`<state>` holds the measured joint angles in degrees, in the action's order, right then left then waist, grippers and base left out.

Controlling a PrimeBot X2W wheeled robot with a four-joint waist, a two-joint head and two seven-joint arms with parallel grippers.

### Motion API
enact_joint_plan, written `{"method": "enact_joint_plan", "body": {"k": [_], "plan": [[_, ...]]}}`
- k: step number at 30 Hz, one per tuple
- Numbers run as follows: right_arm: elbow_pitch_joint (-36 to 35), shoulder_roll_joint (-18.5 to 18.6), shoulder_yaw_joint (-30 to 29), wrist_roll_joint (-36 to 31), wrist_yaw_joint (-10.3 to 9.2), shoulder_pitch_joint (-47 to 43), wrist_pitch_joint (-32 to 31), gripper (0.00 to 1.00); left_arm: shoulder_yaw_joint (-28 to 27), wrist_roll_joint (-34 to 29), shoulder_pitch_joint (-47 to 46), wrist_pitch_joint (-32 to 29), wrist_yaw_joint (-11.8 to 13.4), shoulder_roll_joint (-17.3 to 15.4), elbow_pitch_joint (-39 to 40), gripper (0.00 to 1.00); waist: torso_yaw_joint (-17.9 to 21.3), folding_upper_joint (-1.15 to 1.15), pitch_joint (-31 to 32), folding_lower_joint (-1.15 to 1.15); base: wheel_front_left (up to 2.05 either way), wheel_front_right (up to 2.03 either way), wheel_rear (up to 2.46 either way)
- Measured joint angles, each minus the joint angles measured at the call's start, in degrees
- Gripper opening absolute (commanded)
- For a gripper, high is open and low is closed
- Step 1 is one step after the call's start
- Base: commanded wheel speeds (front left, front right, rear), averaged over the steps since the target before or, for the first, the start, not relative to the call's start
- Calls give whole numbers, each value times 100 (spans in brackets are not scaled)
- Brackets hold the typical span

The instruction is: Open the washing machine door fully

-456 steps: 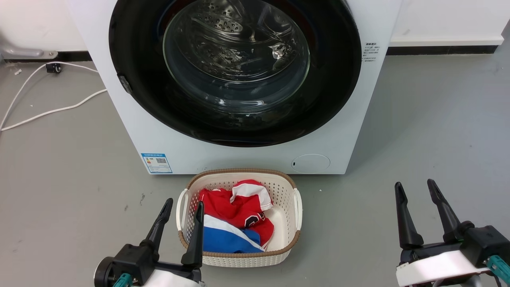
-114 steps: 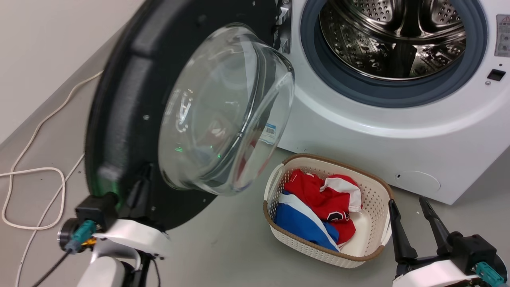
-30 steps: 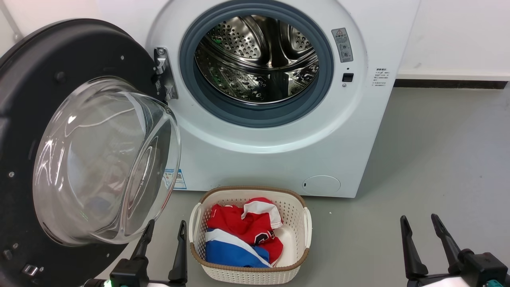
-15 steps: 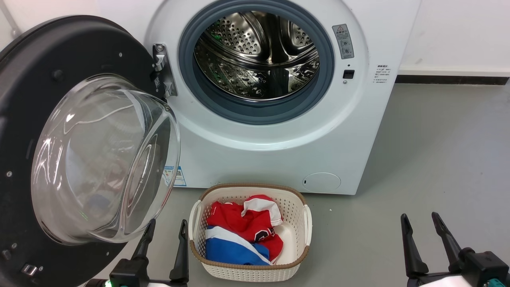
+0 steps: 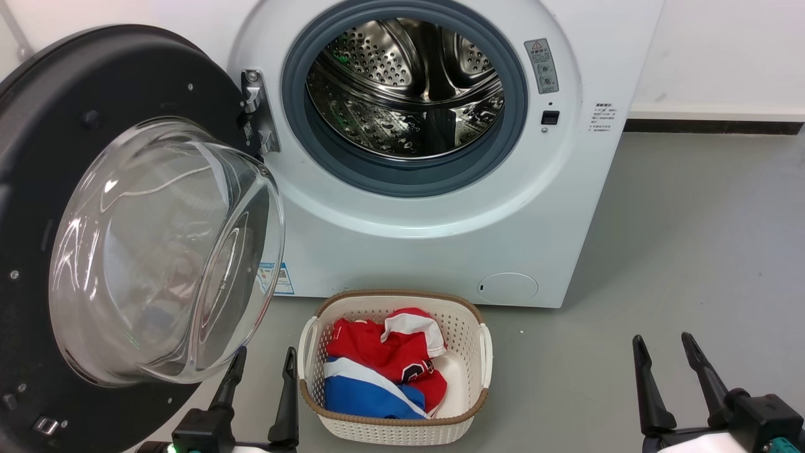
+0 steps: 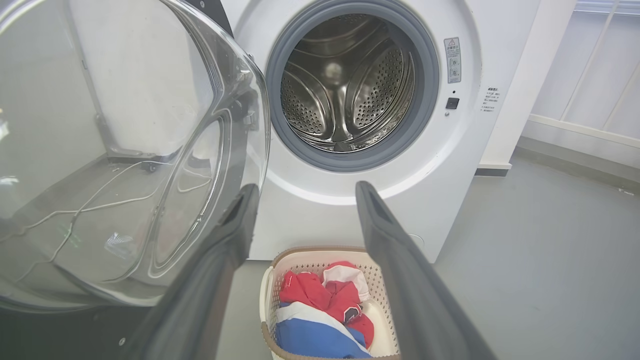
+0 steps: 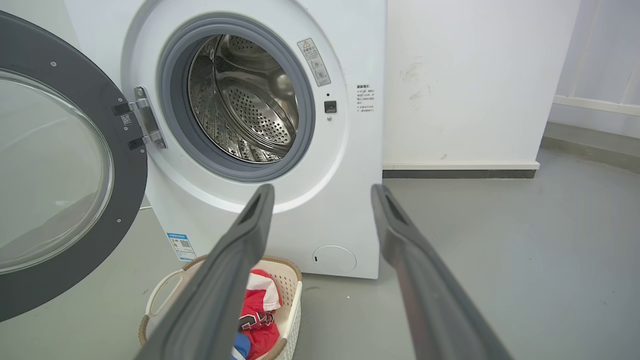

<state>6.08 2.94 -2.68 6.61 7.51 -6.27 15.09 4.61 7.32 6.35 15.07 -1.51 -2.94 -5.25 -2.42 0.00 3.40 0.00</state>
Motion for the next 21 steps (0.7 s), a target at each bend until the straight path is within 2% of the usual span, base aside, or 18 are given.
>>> {"method": "enact_joint_plan", "body": {"k": [17,18,21], "plan": [[11,0,16,8,0,12,0,100,20,58,-8,0,-33,1,-25,100,-2,0,21,0,0,0,0],[30,0,22,7,0,6,-1,0,19,57,-2,0,-34,0,-41,0,0,0,19,0,0,0,0],[191,-1,24,7,0,-77,-9,0,36,57,80,-21,-35,1,-204,0,0,0,19,0,0,0,0]]}}
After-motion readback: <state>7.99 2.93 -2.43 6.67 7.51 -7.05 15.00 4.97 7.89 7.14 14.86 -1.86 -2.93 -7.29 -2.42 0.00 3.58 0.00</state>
